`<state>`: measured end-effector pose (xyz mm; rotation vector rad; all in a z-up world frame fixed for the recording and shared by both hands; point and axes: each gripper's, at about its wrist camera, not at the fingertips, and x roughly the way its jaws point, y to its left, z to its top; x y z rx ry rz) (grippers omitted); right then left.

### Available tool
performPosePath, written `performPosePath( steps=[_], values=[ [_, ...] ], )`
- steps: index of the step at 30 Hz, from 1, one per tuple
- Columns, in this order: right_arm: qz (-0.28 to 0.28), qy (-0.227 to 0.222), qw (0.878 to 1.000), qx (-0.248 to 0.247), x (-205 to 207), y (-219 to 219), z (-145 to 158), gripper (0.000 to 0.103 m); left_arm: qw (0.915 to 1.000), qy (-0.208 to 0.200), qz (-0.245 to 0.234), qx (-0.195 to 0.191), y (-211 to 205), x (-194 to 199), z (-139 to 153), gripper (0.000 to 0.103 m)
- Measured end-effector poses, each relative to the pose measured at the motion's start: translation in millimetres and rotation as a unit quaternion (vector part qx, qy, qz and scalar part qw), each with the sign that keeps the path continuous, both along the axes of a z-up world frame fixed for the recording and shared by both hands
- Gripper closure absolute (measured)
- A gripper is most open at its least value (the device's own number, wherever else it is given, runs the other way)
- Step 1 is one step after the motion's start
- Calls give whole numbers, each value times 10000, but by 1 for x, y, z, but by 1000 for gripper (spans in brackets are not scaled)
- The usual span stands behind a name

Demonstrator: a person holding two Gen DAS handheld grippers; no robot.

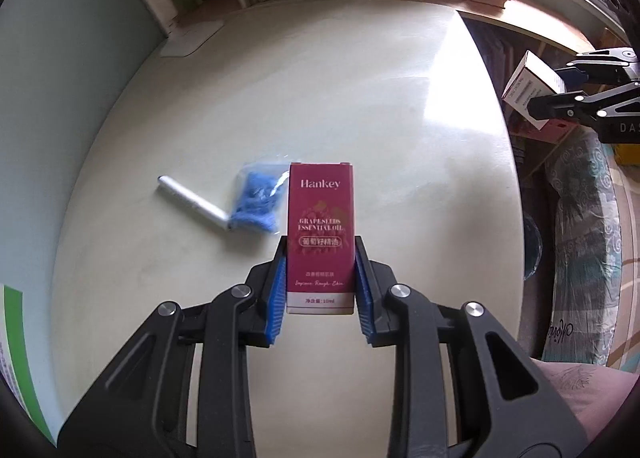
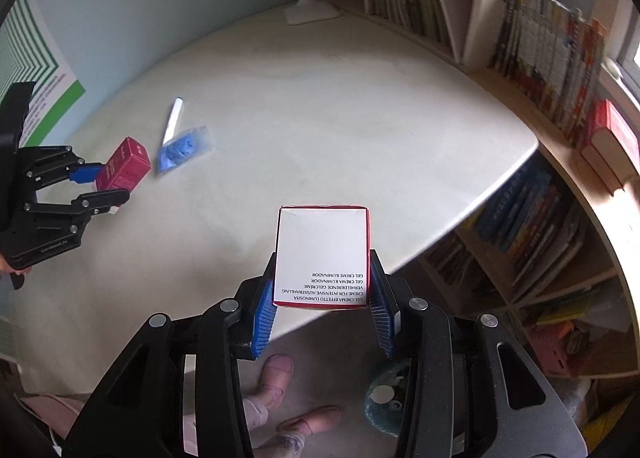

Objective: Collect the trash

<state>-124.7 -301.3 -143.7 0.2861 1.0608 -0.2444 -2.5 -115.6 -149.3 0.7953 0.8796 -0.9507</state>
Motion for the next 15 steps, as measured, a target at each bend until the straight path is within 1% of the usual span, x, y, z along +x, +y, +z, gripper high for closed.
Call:
performPosePath(
  steps=[6, 9, 15],
  values=[
    [-584, -36, 9983, 43, -70, -24, -2, 61, 9986, 34, -523, -7, -38, -50, 3, 76],
    [-815, -53, 9966, 59, -107, -33, -3, 61, 9968, 31, -795, 37, -61, -80, 2, 76],
    [-1270, -33, 9918, 160, -179, -48, -11, 61, 9922, 124, -1235, 128, -90, -139, -1, 76]
  ],
)
